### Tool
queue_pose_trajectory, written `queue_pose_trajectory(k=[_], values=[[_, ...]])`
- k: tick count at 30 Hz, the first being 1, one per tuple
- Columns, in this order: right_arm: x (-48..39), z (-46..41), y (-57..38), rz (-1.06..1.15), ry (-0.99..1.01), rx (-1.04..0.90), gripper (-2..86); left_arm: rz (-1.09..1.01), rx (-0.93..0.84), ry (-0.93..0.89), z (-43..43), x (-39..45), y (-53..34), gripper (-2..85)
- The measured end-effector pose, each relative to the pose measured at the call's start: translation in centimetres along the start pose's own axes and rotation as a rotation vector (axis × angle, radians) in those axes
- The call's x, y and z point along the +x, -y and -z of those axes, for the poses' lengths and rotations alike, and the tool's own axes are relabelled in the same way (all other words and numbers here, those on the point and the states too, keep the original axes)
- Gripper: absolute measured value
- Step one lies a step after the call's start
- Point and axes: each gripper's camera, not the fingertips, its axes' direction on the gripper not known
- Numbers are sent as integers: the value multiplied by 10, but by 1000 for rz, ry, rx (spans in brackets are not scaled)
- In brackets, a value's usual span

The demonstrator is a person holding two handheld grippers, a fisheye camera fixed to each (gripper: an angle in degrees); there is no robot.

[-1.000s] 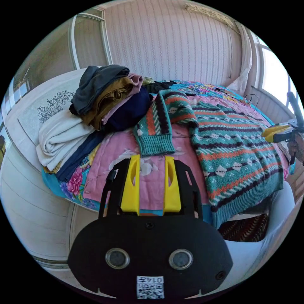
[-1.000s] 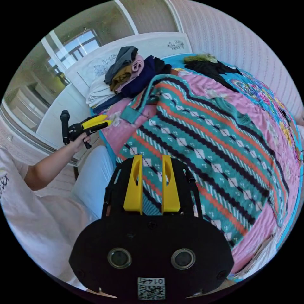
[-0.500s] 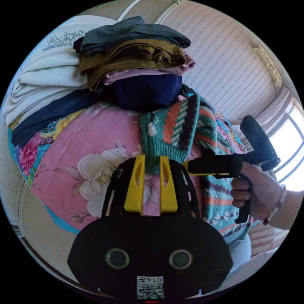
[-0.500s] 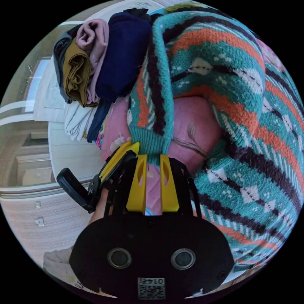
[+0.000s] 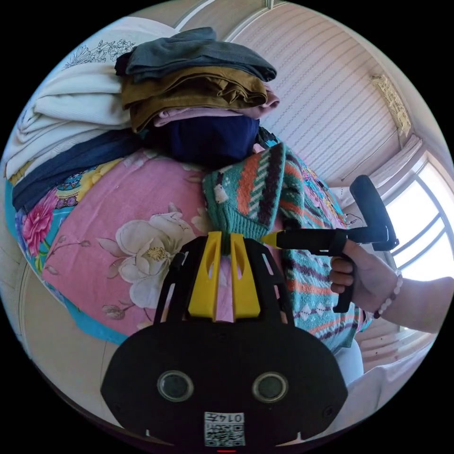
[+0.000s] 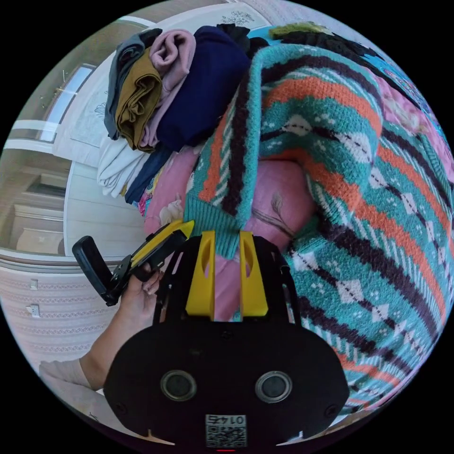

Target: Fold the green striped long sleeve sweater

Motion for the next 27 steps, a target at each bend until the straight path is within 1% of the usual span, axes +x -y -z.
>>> queue_pose_trajectory(k=[2, 4, 7, 10, 12, 13, 15, 19, 21, 23, 25, 27], values=[[1, -5, 1, -27, 32, -2, 94, 8, -16, -9, -3, -1, -2, 38], [-1, -5, 3, -16, 31, -19, 84, 22, -21, -32, -4, -3, -4, 38], [-6, 4, 2, 102, 18, -58, 59, 12, -31, -66, 0, -1, -6, 37], [4, 27, -8, 145, 128, -35, 36, -29, -12, -97, 11, 14, -10, 37], [23, 59, -26, 129, 266, 32, 26, -64, 23, -161, 24, 36, -14, 37], [28, 69, -32, 128, 301, 51, 24, -72, 34, -188, 27, 43, -16, 36], [48, 111, -62, 135, 377, 135, 19, -133, 65, -302, 39, 80, -21, 36], [73, 179, -124, 150, 380, 283, 15, -295, 79, -449, 47, 157, -35, 36], [94, 224, -171, 129, 384, 409, 14, -400, 86, -530, 44, 210, -47, 36], [109, 253, -206, 108, 385, 478, 13, -463, 86, -592, 38, 246, -57, 37], [122, 277, -240, 83, 345, 530, 12, -503, 61, -644, 27, 280, -68, 38], [137, 299, -276, 42, 231, 534, 11, -559, -21, -685, 5, 324, -84, 40]])
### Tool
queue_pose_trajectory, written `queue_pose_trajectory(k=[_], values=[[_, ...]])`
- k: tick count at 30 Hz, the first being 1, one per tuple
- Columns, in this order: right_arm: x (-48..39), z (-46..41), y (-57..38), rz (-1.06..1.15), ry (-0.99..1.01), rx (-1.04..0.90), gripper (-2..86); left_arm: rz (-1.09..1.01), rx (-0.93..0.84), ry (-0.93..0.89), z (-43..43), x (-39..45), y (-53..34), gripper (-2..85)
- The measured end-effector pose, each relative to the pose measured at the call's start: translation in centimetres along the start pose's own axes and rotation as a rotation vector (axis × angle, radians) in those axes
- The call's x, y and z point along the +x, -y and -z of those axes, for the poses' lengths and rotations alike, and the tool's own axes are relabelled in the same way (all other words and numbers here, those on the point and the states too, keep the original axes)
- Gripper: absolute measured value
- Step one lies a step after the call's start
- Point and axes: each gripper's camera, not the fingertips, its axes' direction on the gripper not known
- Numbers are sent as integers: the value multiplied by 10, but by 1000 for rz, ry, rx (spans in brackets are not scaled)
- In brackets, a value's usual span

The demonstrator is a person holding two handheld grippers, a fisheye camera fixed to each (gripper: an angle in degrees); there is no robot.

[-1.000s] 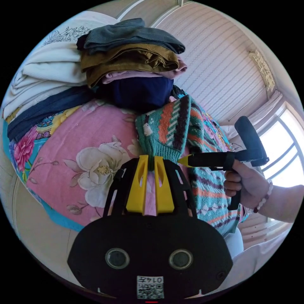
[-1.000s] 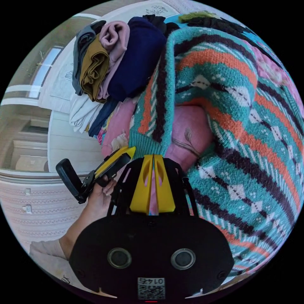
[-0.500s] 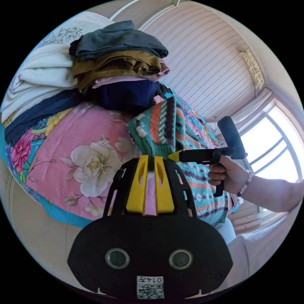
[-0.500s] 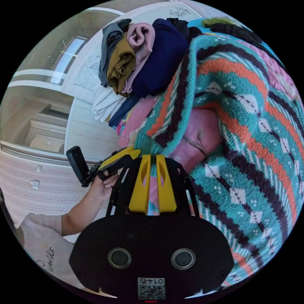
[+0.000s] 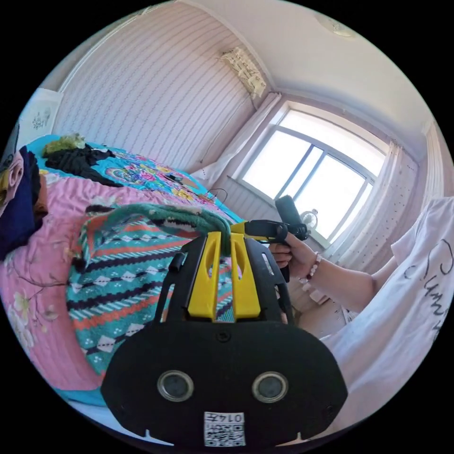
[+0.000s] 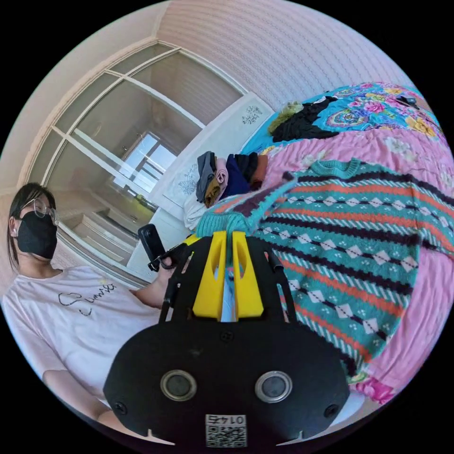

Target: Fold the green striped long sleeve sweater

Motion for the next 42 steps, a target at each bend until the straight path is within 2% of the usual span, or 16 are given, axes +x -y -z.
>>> queue_pose_trajectory(k=[4, 9, 14, 19, 21, 24, 26, 28, 31, 33, 36, 42], values=[[20, 25, -27, -39, -205, -98, 8, -31, -180, -81, -76, 25, -8, 48], [71, 25, -64, -250, -248, -127, -1, -38, -424, 34, -145, 36, -40, 53], [90, 12, -82, -348, -254, -144, -1, 18, -470, -6, -153, 20, -51, 52], [91, -8, -79, -354, -233, -163, 11, 29, -561, 1, -174, 15, -58, 52], [89, -15, -72, -345, -226, -166, 18, -45, -602, -46, -184, 27, -62, 52], [88, -20, -62, -341, -235, -171, 26, -172, -561, -192, -186, 48, -65, 41], [86, -22, -55, -329, -248, -171, 30, -216, -526, -185, -184, 54, -68, 44], [81, -25, -45, -303, -271, -154, 35, -223, -500, -106, -184, 50, -69, 47], [72, -39, -11, -221, -280, -157, 49, -181, -452, 136, -180, 17, -68, 51], [61, -57, 30, -135, -283, -190, 57, -152, -422, 362, -175, -18, -61, 57], [48, -87, 91, -15, -259, -259, 62, -114, -365, 568, -168, -63, -45, 67], [49, -153, 201, 112, -390, -373, 116, 8, -328, 758, -177, -150, -15, 69]])
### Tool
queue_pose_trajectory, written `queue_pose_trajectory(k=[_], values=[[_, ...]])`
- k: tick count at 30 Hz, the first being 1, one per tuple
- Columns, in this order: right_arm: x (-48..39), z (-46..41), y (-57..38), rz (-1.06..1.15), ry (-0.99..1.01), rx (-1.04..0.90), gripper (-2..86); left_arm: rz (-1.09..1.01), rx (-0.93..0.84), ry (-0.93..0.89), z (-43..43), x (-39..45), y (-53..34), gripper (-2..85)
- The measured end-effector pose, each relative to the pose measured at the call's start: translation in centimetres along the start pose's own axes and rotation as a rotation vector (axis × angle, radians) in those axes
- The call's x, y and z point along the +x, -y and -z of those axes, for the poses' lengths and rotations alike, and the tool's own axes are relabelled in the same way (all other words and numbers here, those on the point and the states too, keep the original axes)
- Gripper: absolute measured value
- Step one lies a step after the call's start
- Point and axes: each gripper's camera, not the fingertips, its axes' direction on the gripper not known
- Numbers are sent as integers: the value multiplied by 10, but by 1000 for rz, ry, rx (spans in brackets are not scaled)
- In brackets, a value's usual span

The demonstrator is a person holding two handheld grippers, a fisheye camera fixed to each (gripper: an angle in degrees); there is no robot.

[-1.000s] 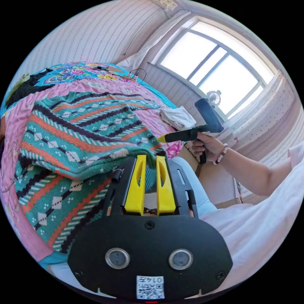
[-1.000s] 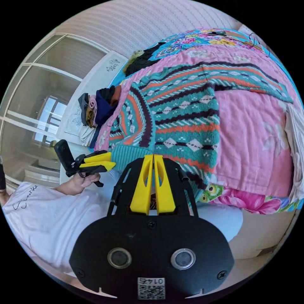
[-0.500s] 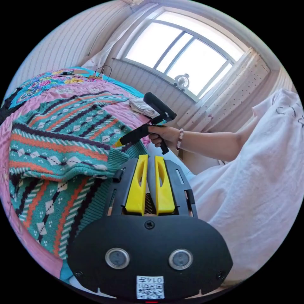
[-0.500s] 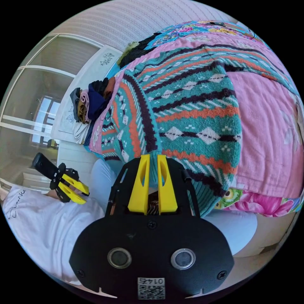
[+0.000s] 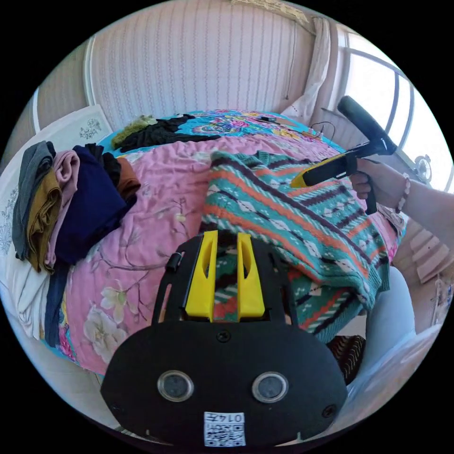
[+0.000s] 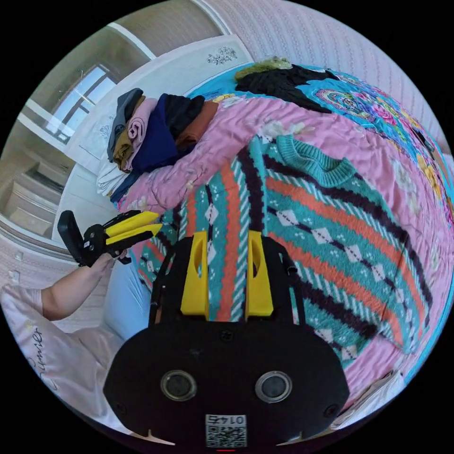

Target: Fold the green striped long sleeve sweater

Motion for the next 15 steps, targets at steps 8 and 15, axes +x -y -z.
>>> queue_pose_trajectory(k=[8, 15], values=[[33, -50, 71, -108, -45, -128, 53, 11, -124, -53, -70, -12, 23, 89], [40, -19, 85, -54, 93, -94, 1, 13, -92, -93, -80, -26, 32, 39]])
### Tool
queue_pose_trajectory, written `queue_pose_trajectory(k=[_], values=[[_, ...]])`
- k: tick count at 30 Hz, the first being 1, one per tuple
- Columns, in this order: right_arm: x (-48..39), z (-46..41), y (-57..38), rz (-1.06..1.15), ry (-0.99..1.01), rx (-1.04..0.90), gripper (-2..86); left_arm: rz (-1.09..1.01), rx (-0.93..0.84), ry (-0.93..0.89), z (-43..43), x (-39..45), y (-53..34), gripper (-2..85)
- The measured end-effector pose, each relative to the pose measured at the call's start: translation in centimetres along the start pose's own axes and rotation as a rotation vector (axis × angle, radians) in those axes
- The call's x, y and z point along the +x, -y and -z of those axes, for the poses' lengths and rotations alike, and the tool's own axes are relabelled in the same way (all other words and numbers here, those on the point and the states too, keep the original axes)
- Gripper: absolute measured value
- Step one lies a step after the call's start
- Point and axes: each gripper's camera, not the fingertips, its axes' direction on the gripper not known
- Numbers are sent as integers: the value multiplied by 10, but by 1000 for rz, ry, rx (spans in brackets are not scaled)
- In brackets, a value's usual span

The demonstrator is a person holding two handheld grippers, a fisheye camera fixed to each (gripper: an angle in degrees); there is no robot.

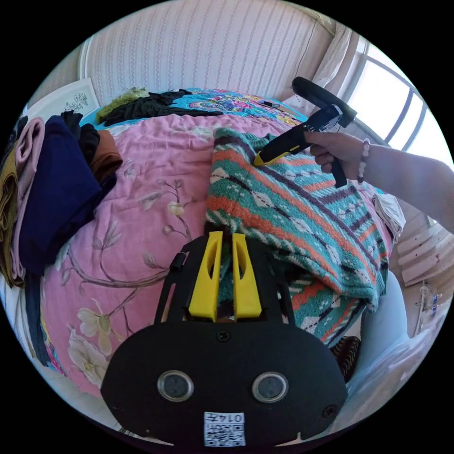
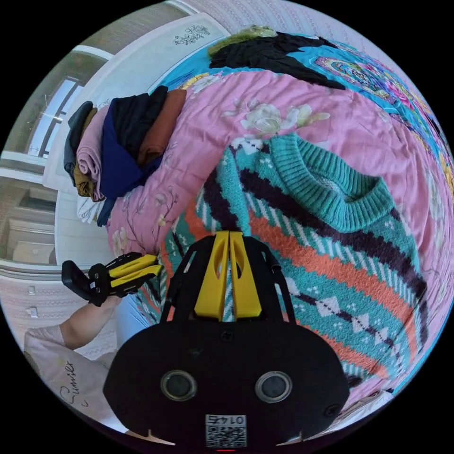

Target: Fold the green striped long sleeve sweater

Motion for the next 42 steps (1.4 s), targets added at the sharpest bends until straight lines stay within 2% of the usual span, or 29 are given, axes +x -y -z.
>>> queue_pose_trajectory(k=[5, 8, 13, 14, 16, 18, 20, 24, 28, 30, 34, 38, 42], values=[[-11, 34, 13, 104, 53, 76, -5, 82, 86, 21, 9, -17, 6, 36], [-11, 35, 20, 104, 69, 83, -6, 98, 56, 65, -10, -19, 7, 39], [10, 3, 6, 43, -91, -86, -7, 133, 49, 84, -42, -13, 7, 39], [17, 5, -5, 23, -89, -65, -8, 118, 40, 89, -45, -10, 10, 40], [28, 29, -31, -27, -47, 91, -8, 107, 46, 76, -46, -10, 12, 40], [45, 73, -92, -79, 28, 344, -6, 112, 79, 52, -38, -9, 7, 23], [64, 98, -150, -122, 57, 449, -2, 109, 117, 84, -28, -3, -3, 0], [129, 132, -309, -387, -12, 538, 18, 68, 134, 9, -9, 19, -31, -9], [182, 160, -437, -659, -17, 643, 53, -21, 60, -15, -11, 53, -39, -10], [210, 178, -502, -779, 12, 761, 71, -103, 24, -23, -17, 78, -29, -10], [251, 197, -560, -899, 67, 913, 95, -220, 17, -33, -30, 121, 10, -8], [308, 205, -587, -922, 249, 1064, 123, -348, 97, -130, -47, 183, 68, 2], [356, 208, -607, -971, 369, 1260, 119, -474, 96, -184, -83, 255, 126, 36]])
